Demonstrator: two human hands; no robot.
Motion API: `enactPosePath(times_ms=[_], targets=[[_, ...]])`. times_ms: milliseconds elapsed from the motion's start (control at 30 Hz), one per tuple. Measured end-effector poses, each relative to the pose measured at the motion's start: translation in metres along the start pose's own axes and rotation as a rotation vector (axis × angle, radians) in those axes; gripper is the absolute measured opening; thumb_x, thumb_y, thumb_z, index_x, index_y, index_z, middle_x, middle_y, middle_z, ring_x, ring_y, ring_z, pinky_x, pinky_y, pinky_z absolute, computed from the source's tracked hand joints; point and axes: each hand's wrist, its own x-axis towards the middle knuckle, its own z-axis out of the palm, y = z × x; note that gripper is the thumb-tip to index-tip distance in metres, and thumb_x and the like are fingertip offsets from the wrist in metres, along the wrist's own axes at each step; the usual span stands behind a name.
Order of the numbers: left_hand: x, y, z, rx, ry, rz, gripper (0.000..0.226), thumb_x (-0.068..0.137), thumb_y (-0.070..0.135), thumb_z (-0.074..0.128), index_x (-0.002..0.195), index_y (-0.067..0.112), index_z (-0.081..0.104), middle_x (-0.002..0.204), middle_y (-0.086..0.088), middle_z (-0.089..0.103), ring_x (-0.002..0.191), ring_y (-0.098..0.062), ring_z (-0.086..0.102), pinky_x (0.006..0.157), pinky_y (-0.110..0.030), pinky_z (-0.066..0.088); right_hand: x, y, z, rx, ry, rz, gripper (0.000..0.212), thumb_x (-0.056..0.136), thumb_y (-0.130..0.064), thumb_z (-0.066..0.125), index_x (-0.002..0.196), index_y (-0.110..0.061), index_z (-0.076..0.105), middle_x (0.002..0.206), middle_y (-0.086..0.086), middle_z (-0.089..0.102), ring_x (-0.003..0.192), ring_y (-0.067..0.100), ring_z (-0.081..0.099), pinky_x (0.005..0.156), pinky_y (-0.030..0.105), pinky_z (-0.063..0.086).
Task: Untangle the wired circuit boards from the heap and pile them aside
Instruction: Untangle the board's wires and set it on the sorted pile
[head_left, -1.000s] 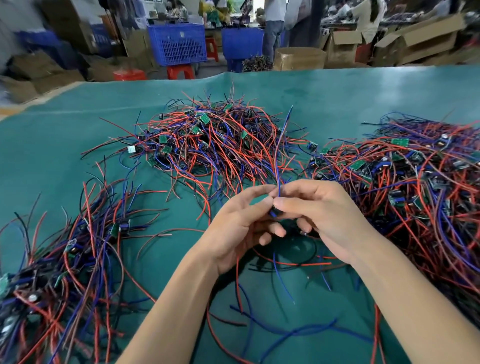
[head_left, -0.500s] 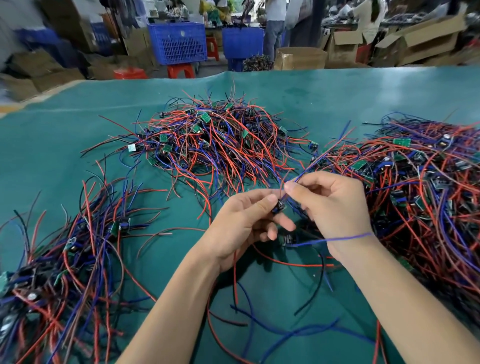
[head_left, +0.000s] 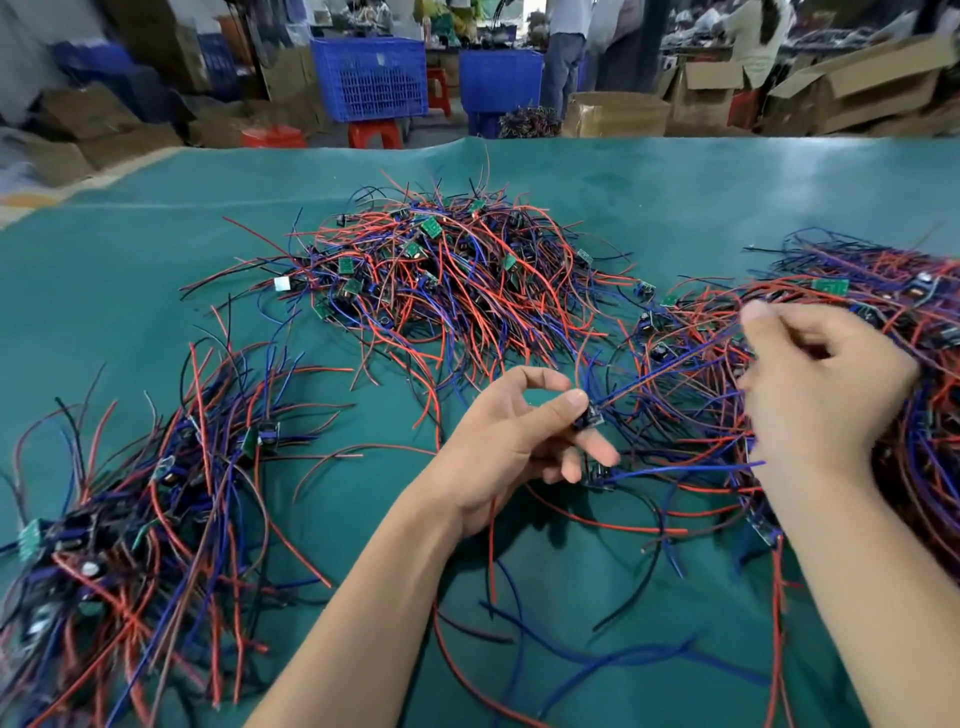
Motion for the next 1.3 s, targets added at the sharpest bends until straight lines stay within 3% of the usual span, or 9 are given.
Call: enactPosePath(times_ms=[167,333,400,600,867,1033,1167,1233,1300], targets=[[0.002,-0.001,-0.006,-0.047,0.083,0.092,0.02,0.101,0.017,0.052,0.099,0.018,0.032,0.092,-0.02,0.074,0.055,-0.017,0.058,0.055,-0.023,0.041,0.005,-0.009,-0.003,0.11,0.105,0.011,0.017,0.09,-0.039,0.066,0.08,-0.025,0.064,0.052,-0.007,0.058,0.037,0.012,0.053,0.041,0.038,0.039],[0.003,-0.004,0.0,-0.052,0.035,0.091,0.016,0.094,0.025,0.056,0.098,0.016,0.042,0.097,-0.013,0.075,0.065,-0.017,0.068,0.054,-0.02,0.044,-0.043,-0.017,0.022,0.025,-0.666,-0.016,0.018,0.081,-0.045,0.074,0.074,-0.028,0.076,0.063,-0.011,0.069,0.048,0.002,0.059,0.046,0.017,0.041],[0.002,-0.005,0.0,-0.01,0.069,0.094,0.017,0.095,0.028,0.055,0.096,0.015,0.044,0.091,-0.008,0.075,0.067,-0.019,0.07,0.052,-0.019,0.043,-0.053,-0.014,0.027,-0.001,-0.787,-0.038,0.016,0.082,-0.04,0.074,0.078,-0.026,0.079,0.066,-0.013,0.071,0.054,0.0,0.059,0.051,0.01,0.04],[0.005,-0.008,0.002,0.096,0.124,0.031,0.029,0.097,0.038,0.052,0.095,0.009,0.054,0.083,-0.016,0.076,0.059,-0.017,0.069,0.048,-0.017,0.044,-0.051,-0.014,0.025,0.144,-0.759,-0.056,0.009,0.085,-0.023,0.077,0.076,-0.024,0.077,0.067,-0.01,0.07,0.053,0.001,0.058,0.051,0.013,0.043],[0.002,-0.004,0.004,0.167,0.019,0.005,0.025,0.105,0.021,0.045,0.093,0.008,0.064,0.074,-0.011,0.074,0.054,-0.014,0.067,0.046,-0.017,0.042,-0.046,-0.016,0.023,-0.046,-0.442,-0.158,0.013,0.085,-0.037,0.071,0.078,-0.027,0.074,0.067,-0.011,0.07,0.048,0.011,0.063,0.053,0.023,0.048],[0.001,-0.006,0.007,0.28,-0.027,-0.021,0.028,0.103,0.01,0.046,0.082,0.01,0.065,0.072,-0.008,0.073,0.049,-0.012,0.061,0.047,-0.018,0.044,-0.004,-0.027,-0.005,-0.137,-0.101,-0.232,0.019,0.093,-0.049,0.062,0.079,-0.038,0.07,0.074,-0.013,0.072,0.057,0.016,0.069,0.063,0.053,0.056],[0.003,-0.008,0.009,0.249,0.04,-0.007,0.021,0.102,0.007,0.048,0.09,0.007,0.065,0.086,-0.011,0.074,0.058,-0.014,0.065,0.048,-0.019,0.049,0.044,-0.043,-0.049,-0.181,-0.13,-0.122,0.021,0.083,-0.068,0.053,0.068,-0.057,0.063,0.067,-0.016,0.059,0.048,-0.004,0.052,0.052,0.024,0.046],[0.004,-0.008,0.008,0.201,0.078,0.015,0.012,0.099,0.006,0.053,0.101,0.004,0.065,0.1,-0.014,0.073,0.075,-0.017,0.07,0.05,-0.021,0.051,0.071,-0.049,-0.067,-0.377,-0.248,-0.131,0.028,0.074,-0.072,0.051,0.072,-0.048,0.066,0.071,-0.009,0.056,0.046,-0.003,0.054,0.041,0.01,0.039],[0.004,-0.008,0.006,0.169,0.107,0.032,0.014,0.097,0.005,0.057,0.107,0.001,0.066,0.107,-0.018,0.072,0.089,-0.019,0.069,0.055,-0.023,0.054,0.092,-0.056,-0.071,-0.546,-0.315,-0.175,0.042,0.07,-0.067,0.049,0.081,-0.031,0.067,0.077,0.004,0.062,0.063,0.014,0.063,0.052,0.005,0.043]])
